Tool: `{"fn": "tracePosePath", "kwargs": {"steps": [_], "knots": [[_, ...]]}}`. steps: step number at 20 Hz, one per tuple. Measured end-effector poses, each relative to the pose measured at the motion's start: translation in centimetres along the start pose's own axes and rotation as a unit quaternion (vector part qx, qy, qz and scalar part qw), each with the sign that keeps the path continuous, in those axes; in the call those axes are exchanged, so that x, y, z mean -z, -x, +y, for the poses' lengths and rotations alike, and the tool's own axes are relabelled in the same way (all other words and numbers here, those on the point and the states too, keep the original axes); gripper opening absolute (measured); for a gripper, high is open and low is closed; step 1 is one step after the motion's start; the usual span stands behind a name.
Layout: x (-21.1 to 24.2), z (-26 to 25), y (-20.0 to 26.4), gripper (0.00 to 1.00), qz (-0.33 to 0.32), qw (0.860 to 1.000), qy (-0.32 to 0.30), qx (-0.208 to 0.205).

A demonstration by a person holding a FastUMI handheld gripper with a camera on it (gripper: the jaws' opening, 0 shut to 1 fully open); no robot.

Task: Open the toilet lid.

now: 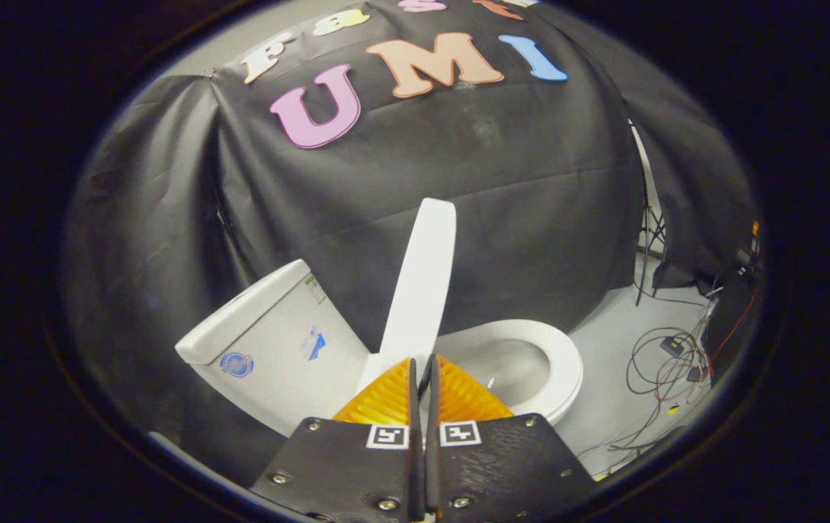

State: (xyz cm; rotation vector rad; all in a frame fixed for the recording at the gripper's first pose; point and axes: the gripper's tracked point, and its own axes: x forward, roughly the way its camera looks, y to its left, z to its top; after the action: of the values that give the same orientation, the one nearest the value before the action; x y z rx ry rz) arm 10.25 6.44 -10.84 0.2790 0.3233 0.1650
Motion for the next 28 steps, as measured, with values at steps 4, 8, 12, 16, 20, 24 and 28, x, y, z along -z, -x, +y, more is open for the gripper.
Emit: {"fn": "tracePosePath", "kwargs": {"steps": [4, 8, 12, 16, 20, 24, 28], "knots": [[-0.4, 1.7, 0.1, 0.02, -0.009, 1.000, 0.026, -0.013], [-0.6, 3.6, 0.2, 0.04, -0.017, 0.998, 0.053, -0.028], [-0.9, 5.6, 0.3, 0.04, -0.025, 0.997, 0.062, -0.042], [-1.2, 7.3, 0.3, 0.04, -0.032, 0.995, 0.074, -0.056], [-1.3, 8.9, 0.1, 0.04, -0.039, 0.994, 0.068, -0.071], [-1.3, 10.7, 0.1, 0.04, -0.045, 0.993, 0.071, -0.083], [-1.2, 12.1, 0.0, 0.04, -0.053, 0.992, 0.076, -0.089]]}}
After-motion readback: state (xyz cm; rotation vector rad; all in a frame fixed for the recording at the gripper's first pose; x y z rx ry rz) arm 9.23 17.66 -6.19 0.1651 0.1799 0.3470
